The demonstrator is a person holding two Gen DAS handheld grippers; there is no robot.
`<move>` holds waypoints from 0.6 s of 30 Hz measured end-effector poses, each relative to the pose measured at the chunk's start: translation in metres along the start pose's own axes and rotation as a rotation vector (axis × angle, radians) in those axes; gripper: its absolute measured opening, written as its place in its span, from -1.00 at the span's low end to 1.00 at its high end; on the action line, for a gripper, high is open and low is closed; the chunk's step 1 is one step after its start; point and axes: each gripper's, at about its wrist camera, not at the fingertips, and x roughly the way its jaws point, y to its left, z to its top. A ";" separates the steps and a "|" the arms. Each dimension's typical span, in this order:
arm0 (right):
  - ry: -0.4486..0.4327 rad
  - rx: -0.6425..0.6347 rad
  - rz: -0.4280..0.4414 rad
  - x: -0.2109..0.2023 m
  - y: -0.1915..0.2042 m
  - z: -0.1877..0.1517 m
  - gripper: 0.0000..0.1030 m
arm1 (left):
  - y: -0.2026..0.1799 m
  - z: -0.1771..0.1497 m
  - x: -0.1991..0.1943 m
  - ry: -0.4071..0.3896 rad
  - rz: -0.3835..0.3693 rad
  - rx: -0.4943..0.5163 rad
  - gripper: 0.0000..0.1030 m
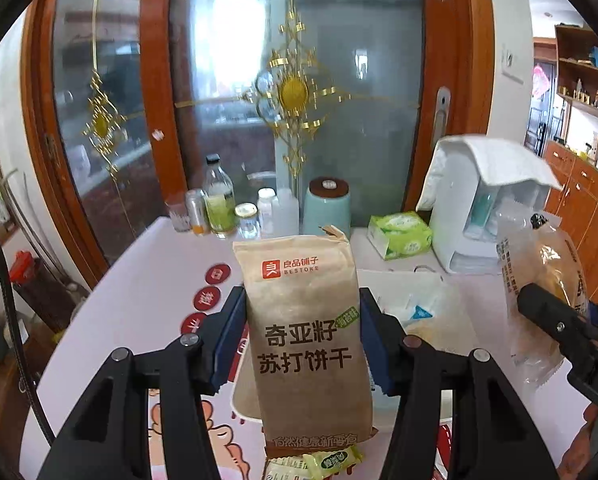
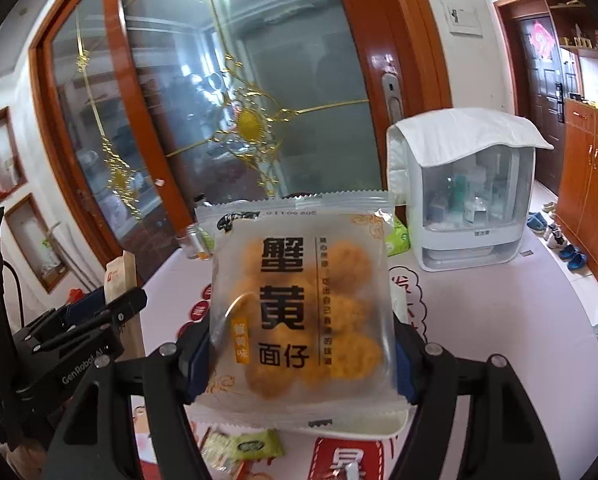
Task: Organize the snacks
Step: 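Carry both packs into the white tray and open both tools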
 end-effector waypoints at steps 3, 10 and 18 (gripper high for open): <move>0.034 0.015 -0.017 0.024 -0.006 -0.002 0.42 | -0.002 -0.005 0.023 0.035 0.003 -0.007 0.04; 0.136 0.060 -0.056 0.077 -0.022 -0.016 0.63 | 0.004 -0.023 0.090 0.213 -0.042 -0.047 0.99; 0.170 0.033 -0.043 0.081 -0.025 -0.021 0.63 | 0.022 -0.033 0.107 0.222 0.004 -0.078 0.99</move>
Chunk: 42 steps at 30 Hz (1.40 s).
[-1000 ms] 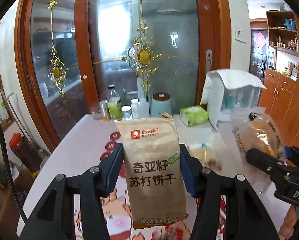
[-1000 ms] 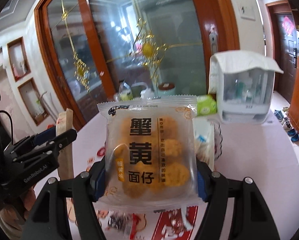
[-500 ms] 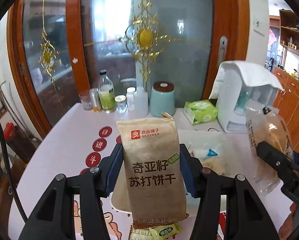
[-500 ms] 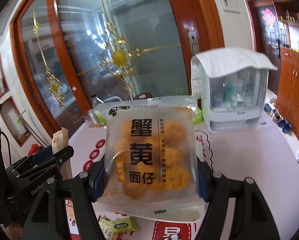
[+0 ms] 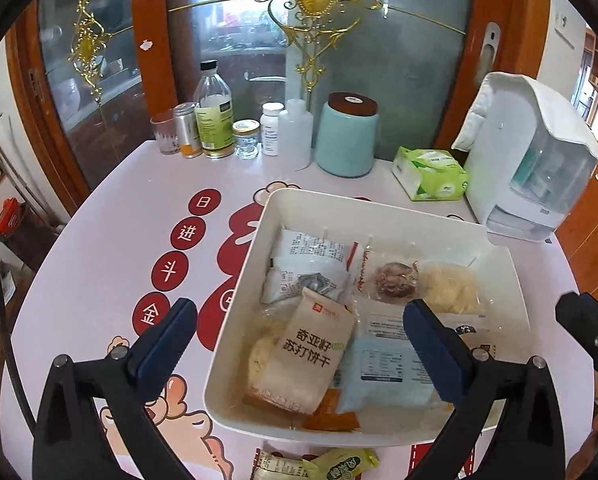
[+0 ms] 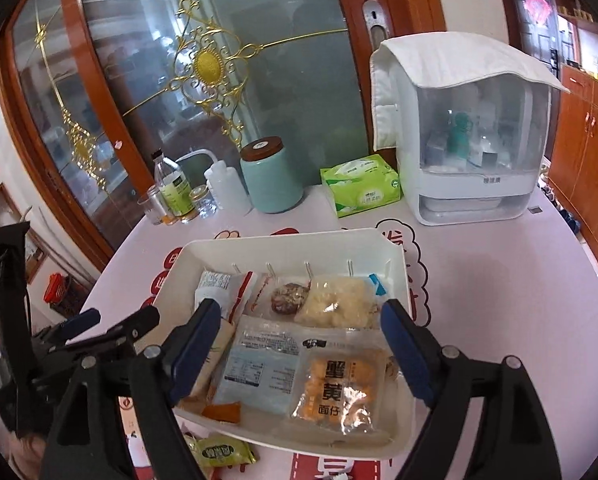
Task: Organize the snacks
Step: 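Carry both packs into the white tray and open both tools, then grasp the dark seaweed bag with the left tool while the right tool grasps the red wrapped candy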
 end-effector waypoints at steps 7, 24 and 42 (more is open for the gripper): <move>0.033 -0.017 0.000 -0.003 0.000 -0.007 0.63 | 0.002 -0.004 -0.018 -0.025 0.012 0.019 0.99; 0.011 -0.115 -0.012 -0.079 0.025 -0.034 0.63 | -0.009 -0.042 -0.112 -0.088 0.026 0.158 0.99; 0.008 -0.208 0.013 -0.144 0.032 -0.092 0.62 | 0.016 -0.106 -0.193 -0.147 -0.048 0.237 0.99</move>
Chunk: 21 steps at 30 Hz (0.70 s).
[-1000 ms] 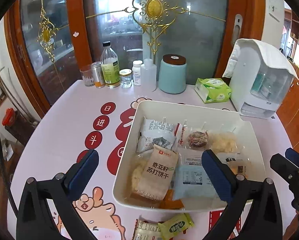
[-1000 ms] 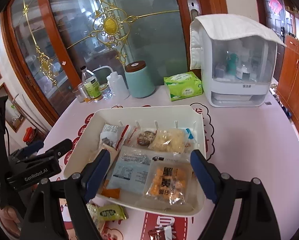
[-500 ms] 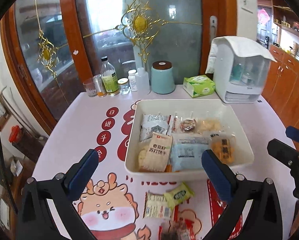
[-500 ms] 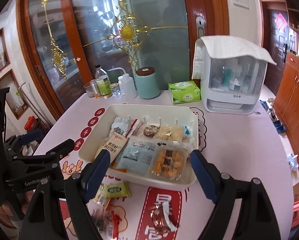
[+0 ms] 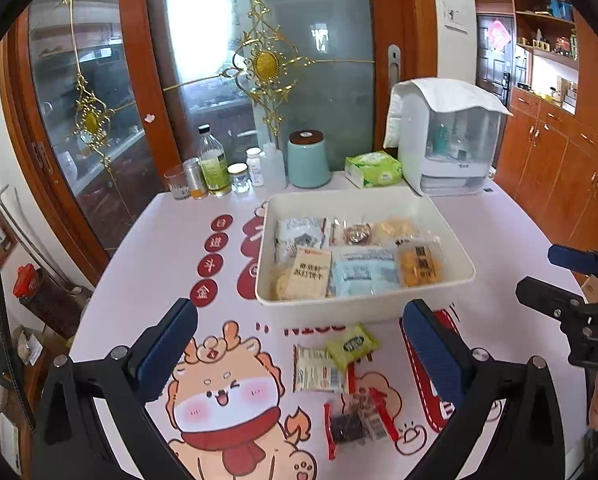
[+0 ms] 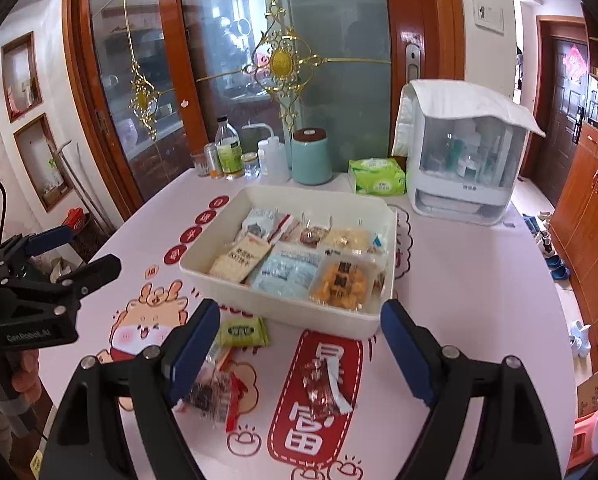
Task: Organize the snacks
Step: 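Grasp the dark seaweed bag with the left tool while the right tool grasps the red wrapped candy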
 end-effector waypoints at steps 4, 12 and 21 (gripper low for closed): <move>0.025 -0.003 -0.008 0.007 -0.002 -0.020 0.62 | 0.000 -0.023 0.004 0.025 -0.021 -0.002 0.99; 0.090 -0.036 -0.018 0.034 0.001 -0.061 0.62 | -0.015 -0.076 0.027 0.042 -0.014 0.008 0.99; 0.184 -0.038 -0.045 0.086 -0.002 -0.096 0.62 | -0.031 -0.134 0.095 0.223 -0.025 -0.075 0.99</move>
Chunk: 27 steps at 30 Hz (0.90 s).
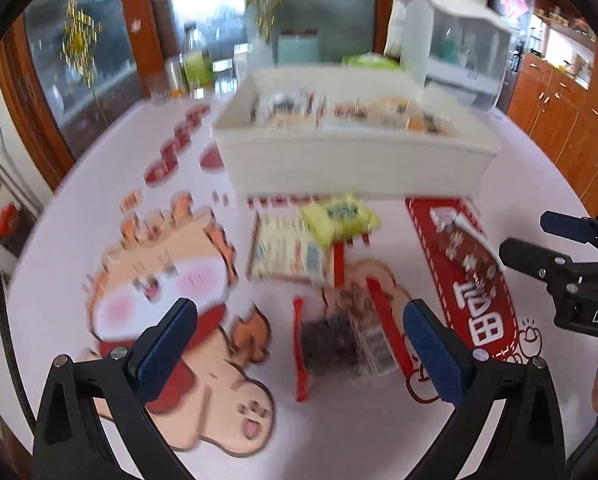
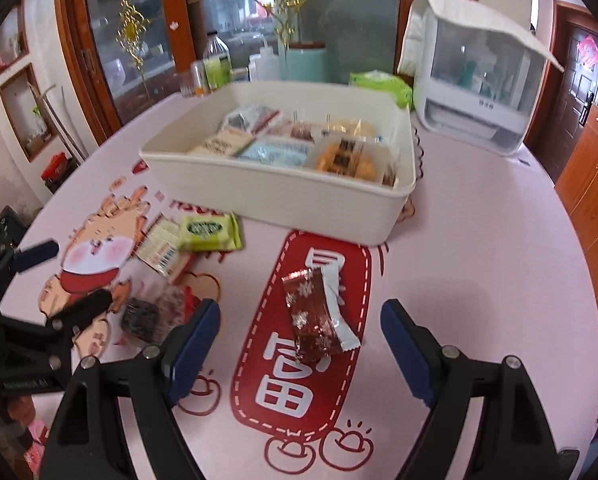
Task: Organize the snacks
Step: 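Grasp the dark seaweed bag with the left tool while the right tool grasps the red wrapped candy, then lift both items over the white tray and open both tools to drop them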
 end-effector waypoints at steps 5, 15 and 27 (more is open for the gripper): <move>0.048 0.032 0.004 0.033 -0.008 -0.007 0.62 | 0.000 -0.013 0.032 0.082 -0.006 -0.047 0.99; 0.107 0.061 0.000 0.069 -0.019 -0.016 0.59 | 0.005 -0.018 0.058 0.129 0.023 -0.078 0.94; 0.112 -0.032 -0.033 0.075 -0.001 -0.020 -0.06 | -0.007 -0.019 0.052 0.096 0.016 -0.046 -0.15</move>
